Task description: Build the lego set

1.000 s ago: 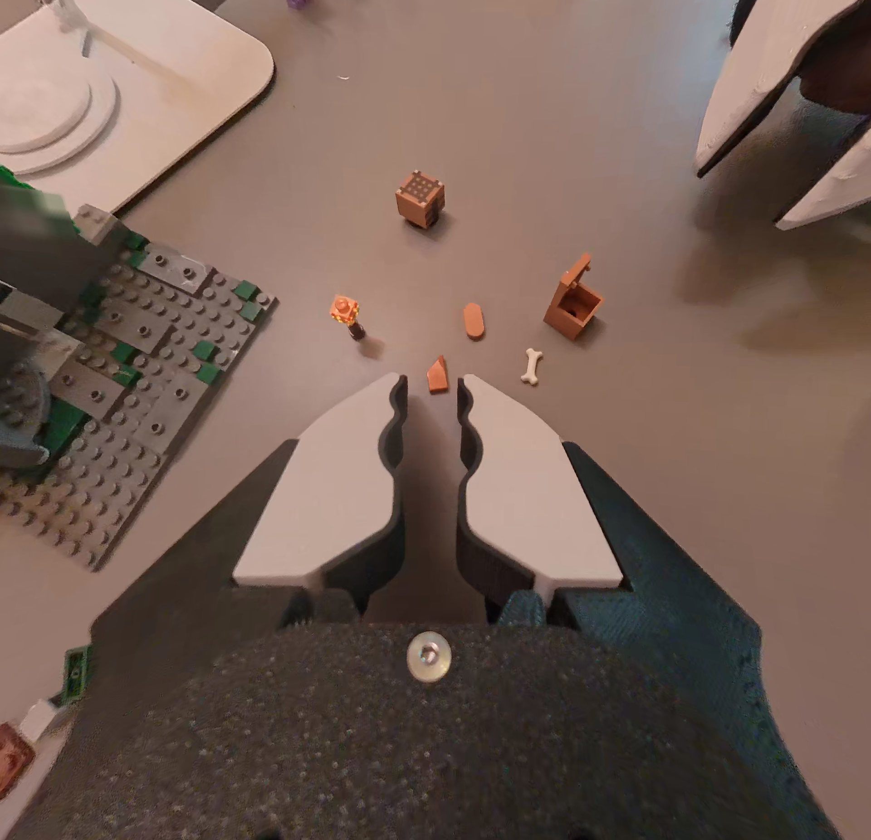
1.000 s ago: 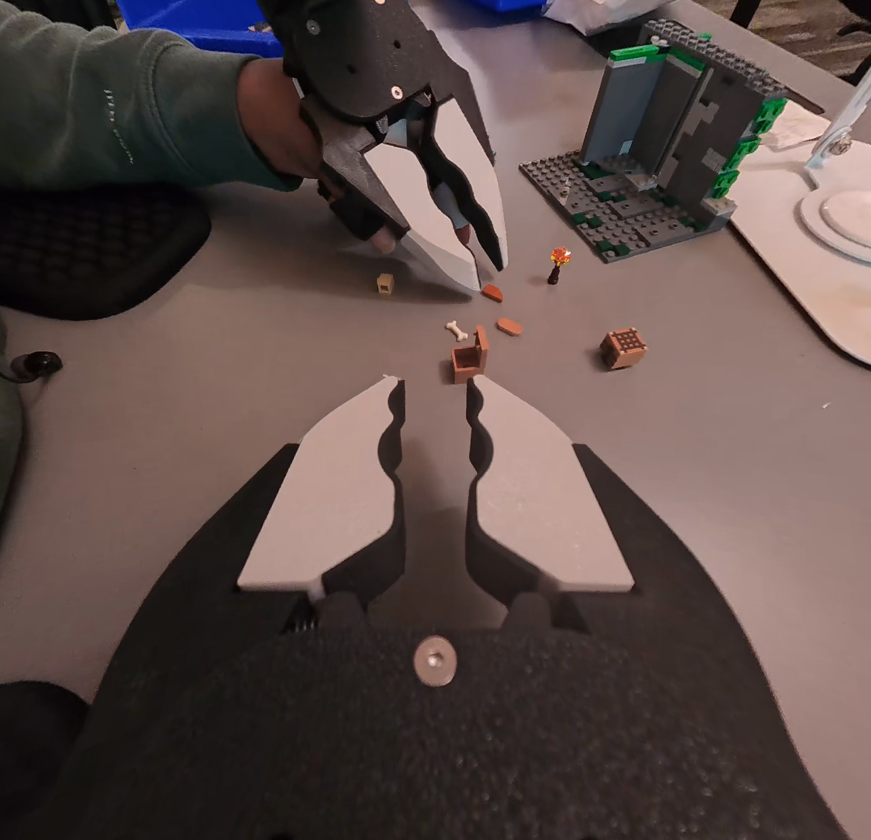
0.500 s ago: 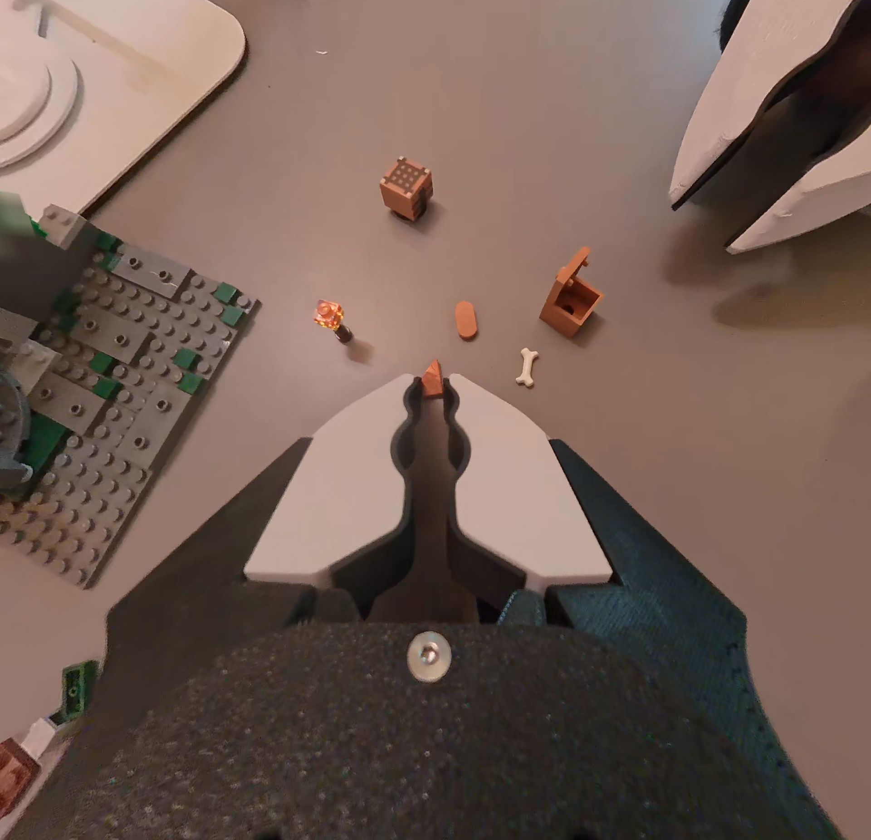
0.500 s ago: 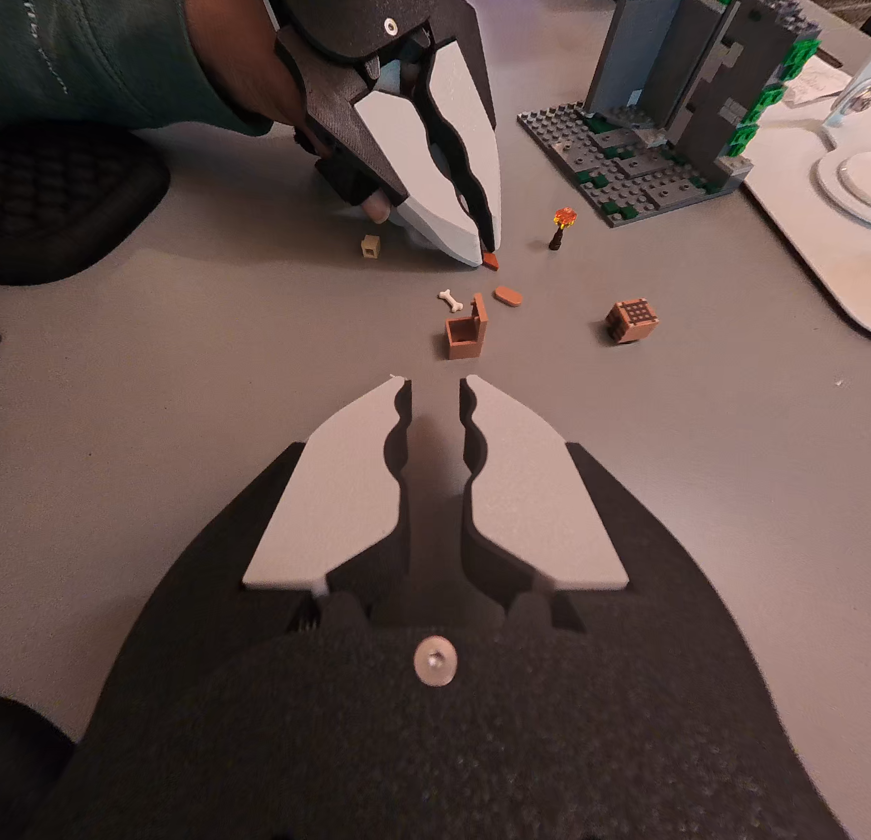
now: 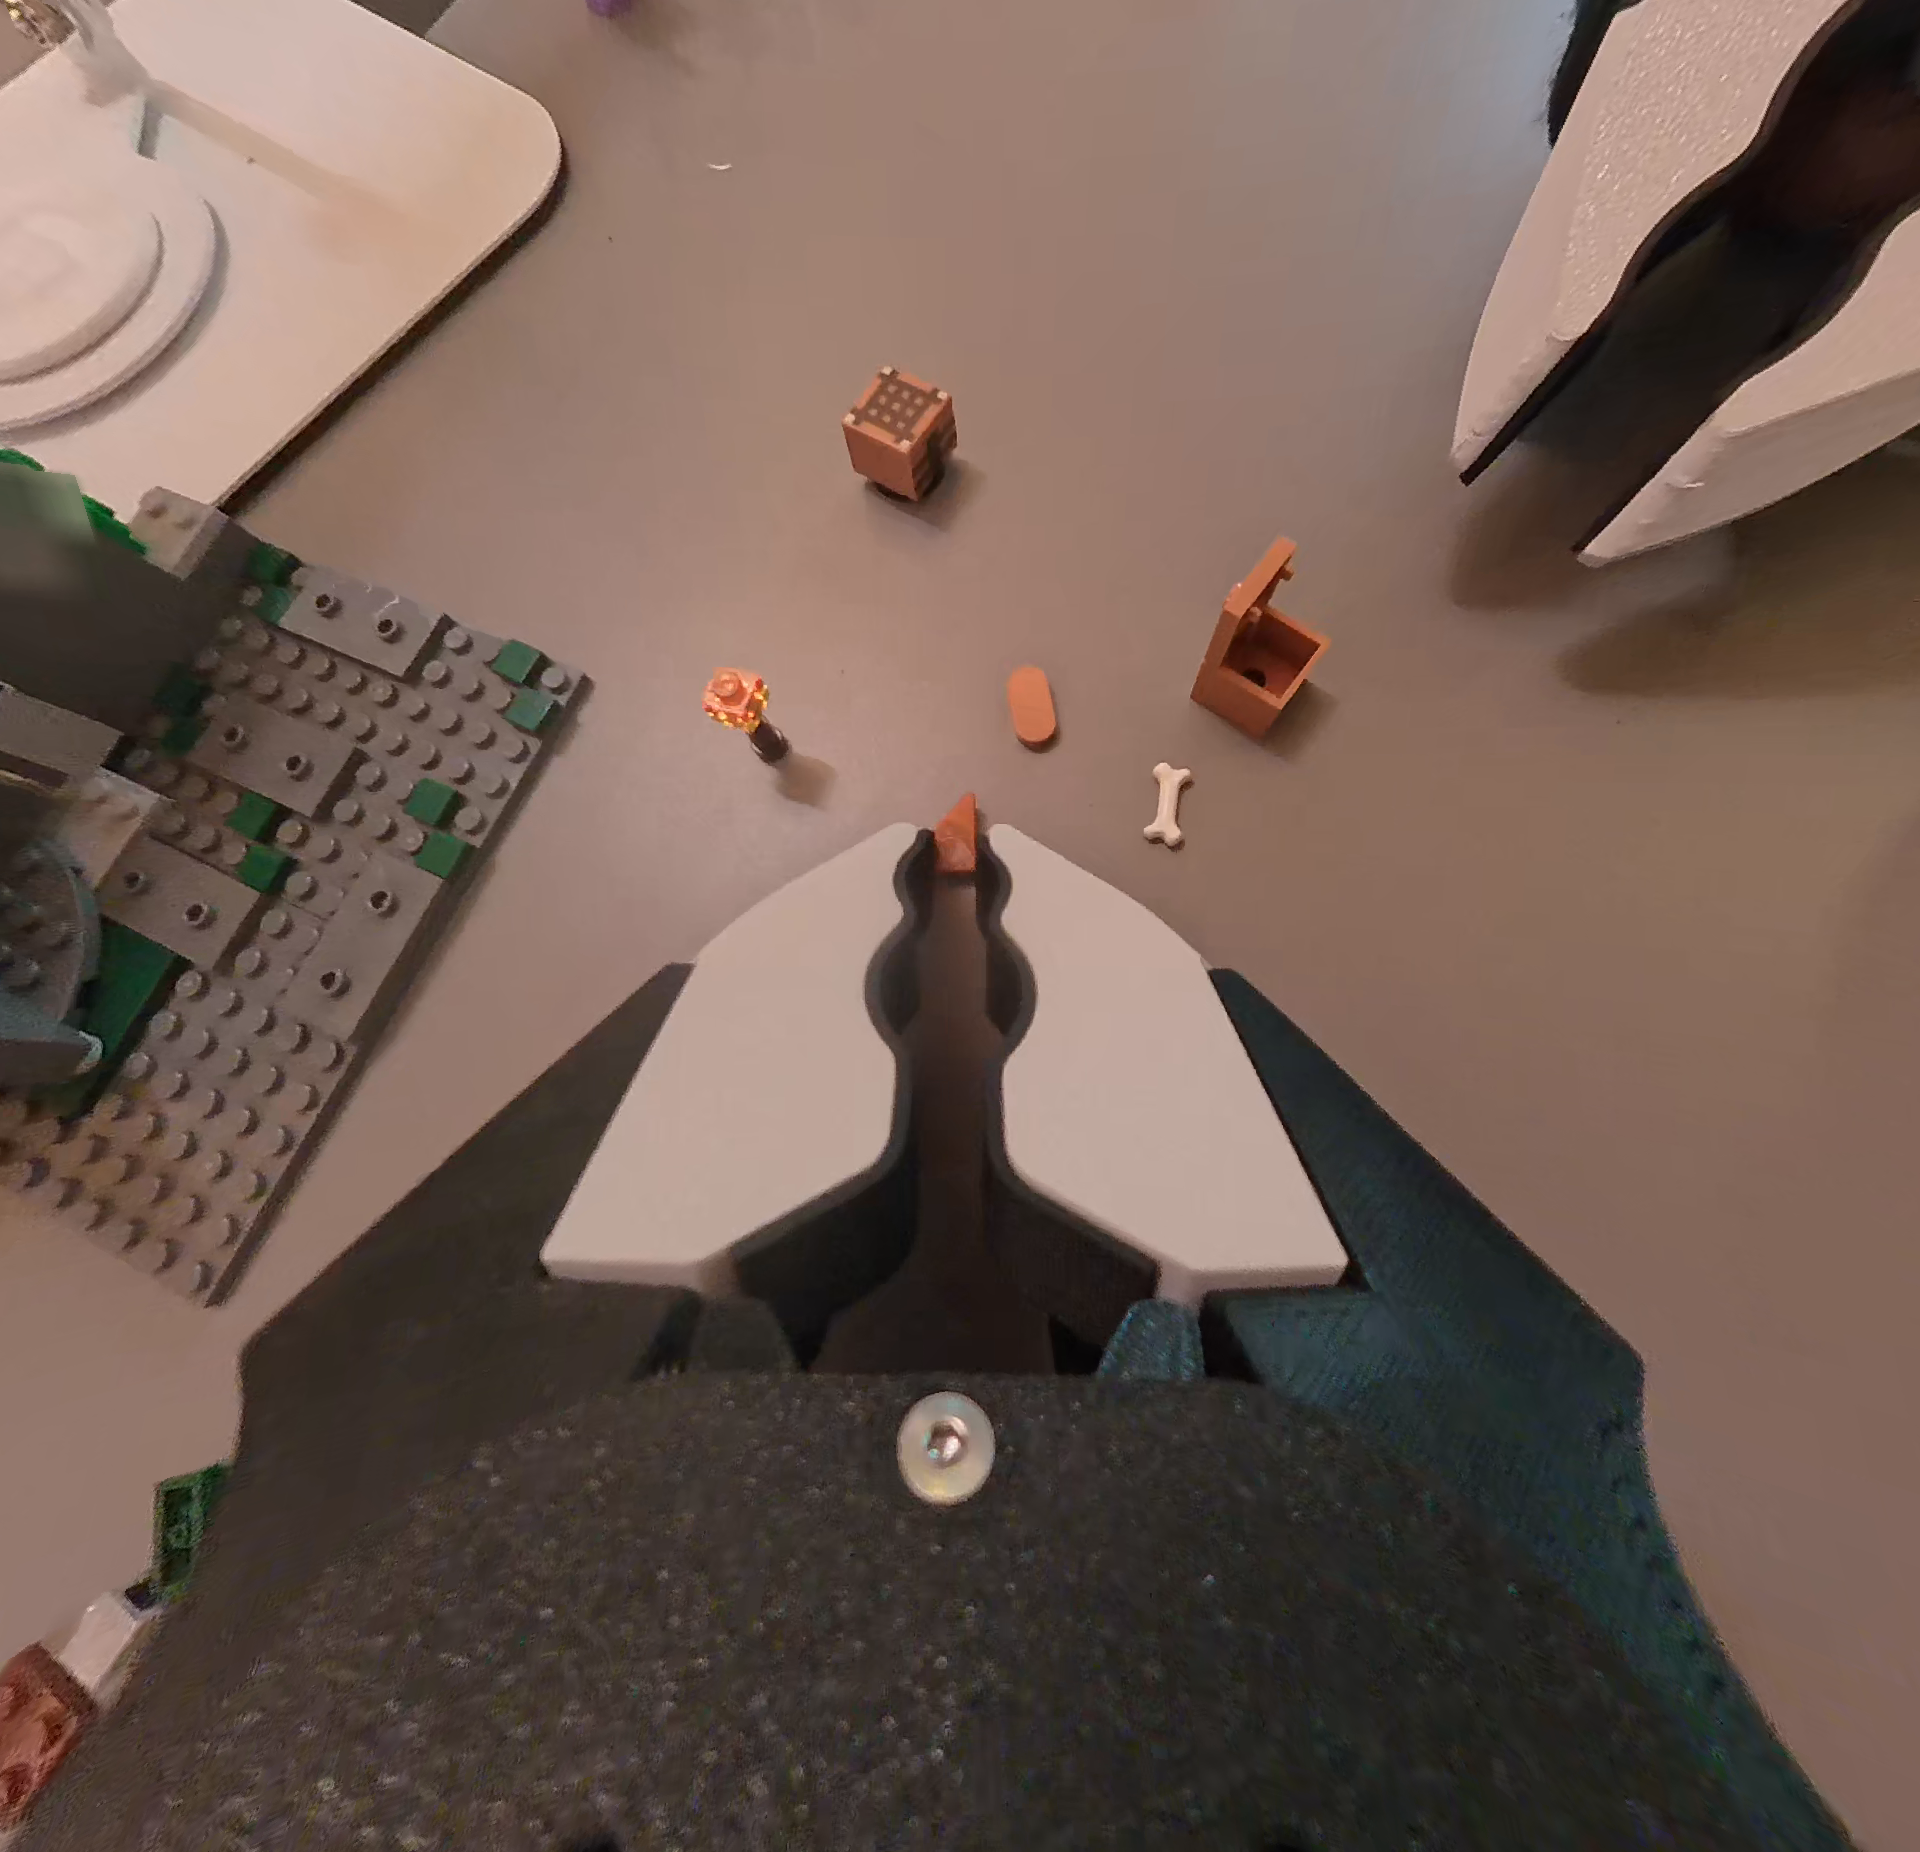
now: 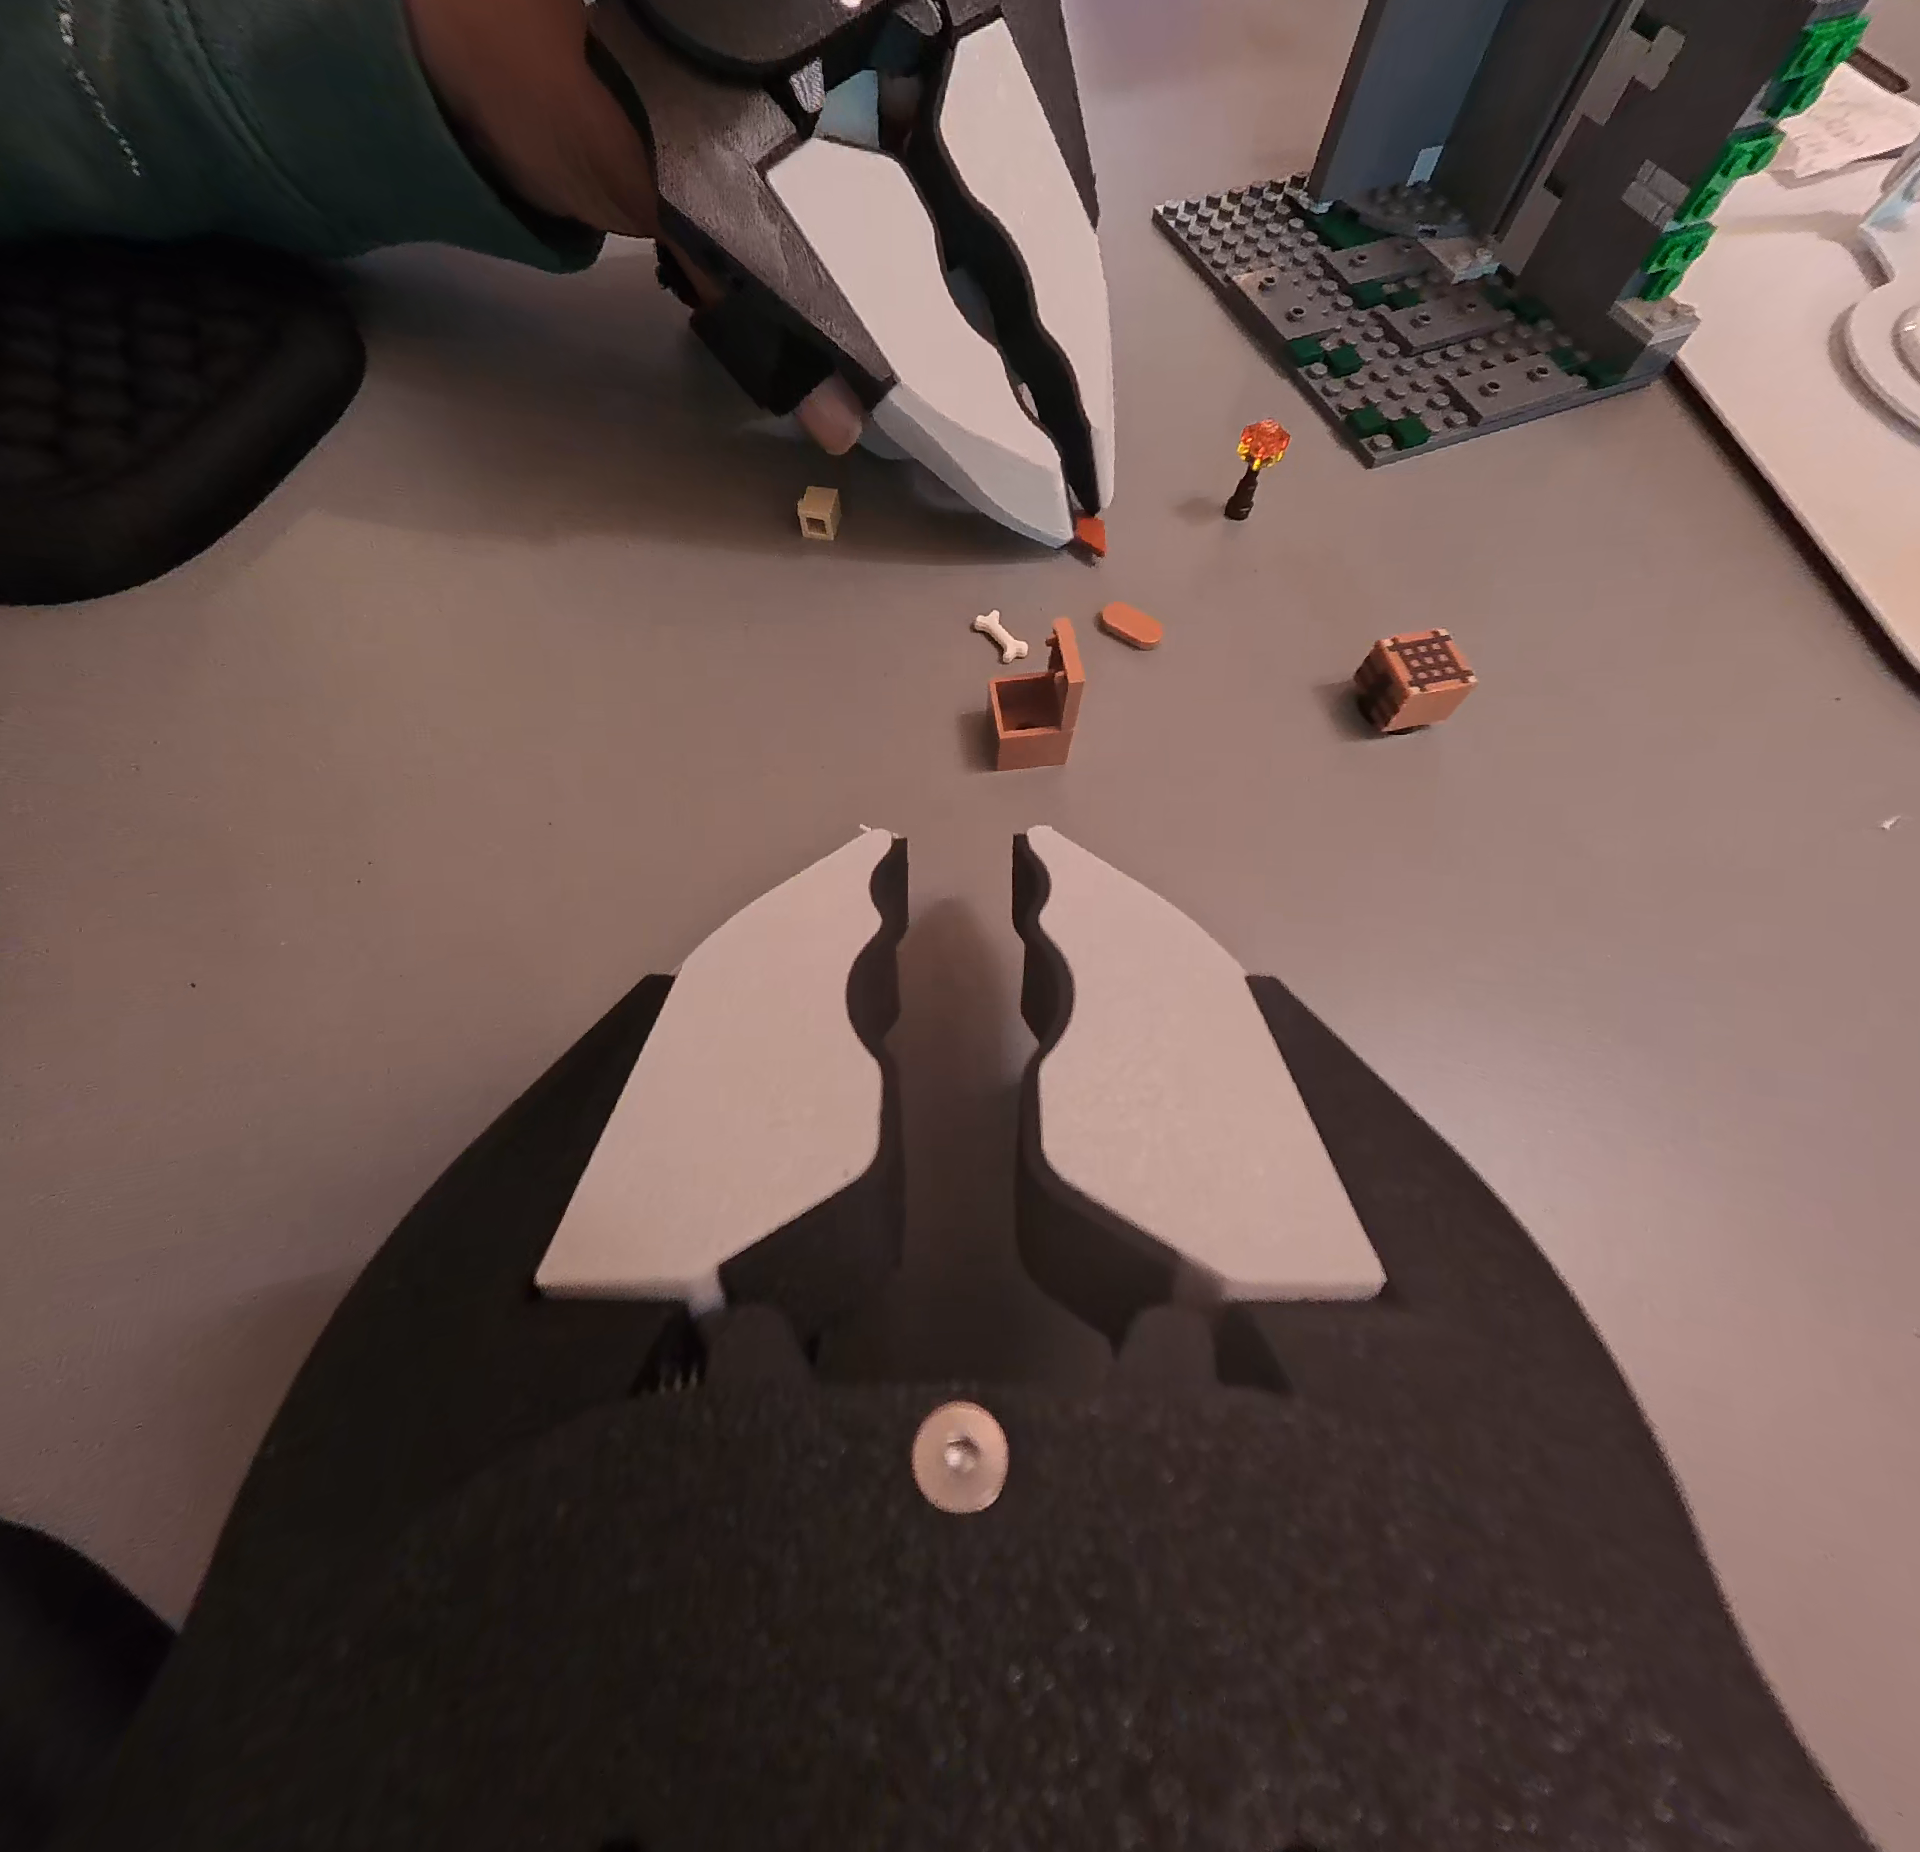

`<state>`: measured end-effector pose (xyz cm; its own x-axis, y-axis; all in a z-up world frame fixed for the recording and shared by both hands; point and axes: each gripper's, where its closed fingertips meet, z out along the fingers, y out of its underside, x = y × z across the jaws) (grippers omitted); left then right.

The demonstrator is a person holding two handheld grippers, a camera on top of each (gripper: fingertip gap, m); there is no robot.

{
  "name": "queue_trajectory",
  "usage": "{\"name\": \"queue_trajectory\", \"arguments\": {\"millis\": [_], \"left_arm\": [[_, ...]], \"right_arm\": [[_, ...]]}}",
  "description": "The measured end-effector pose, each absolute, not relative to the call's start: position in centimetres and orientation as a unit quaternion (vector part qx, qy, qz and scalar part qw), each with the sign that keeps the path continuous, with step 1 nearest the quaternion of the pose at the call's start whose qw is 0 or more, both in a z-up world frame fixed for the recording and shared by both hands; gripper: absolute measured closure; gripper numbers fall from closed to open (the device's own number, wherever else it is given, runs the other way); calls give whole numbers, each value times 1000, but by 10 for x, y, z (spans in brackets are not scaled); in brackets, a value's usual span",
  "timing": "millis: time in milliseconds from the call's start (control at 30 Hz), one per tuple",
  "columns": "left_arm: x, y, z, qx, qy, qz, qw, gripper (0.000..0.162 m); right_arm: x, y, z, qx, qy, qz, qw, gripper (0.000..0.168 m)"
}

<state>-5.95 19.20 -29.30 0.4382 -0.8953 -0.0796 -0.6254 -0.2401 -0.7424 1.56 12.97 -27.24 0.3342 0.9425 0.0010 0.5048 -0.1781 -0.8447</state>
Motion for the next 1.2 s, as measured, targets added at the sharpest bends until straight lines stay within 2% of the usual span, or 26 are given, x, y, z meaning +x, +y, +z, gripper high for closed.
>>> {"name": "queue_trajectory", "arguments": {"millis": [733,1200], "left_arm": [[-42,147,-273,-704,559,-248,361,155],[-37,136,-282,-697,576,-251,346,154]], "right_arm": [[15,129,-276,-721,-506,280,382,149],[15,129,-277,-723,-507,278,378,150]]}}
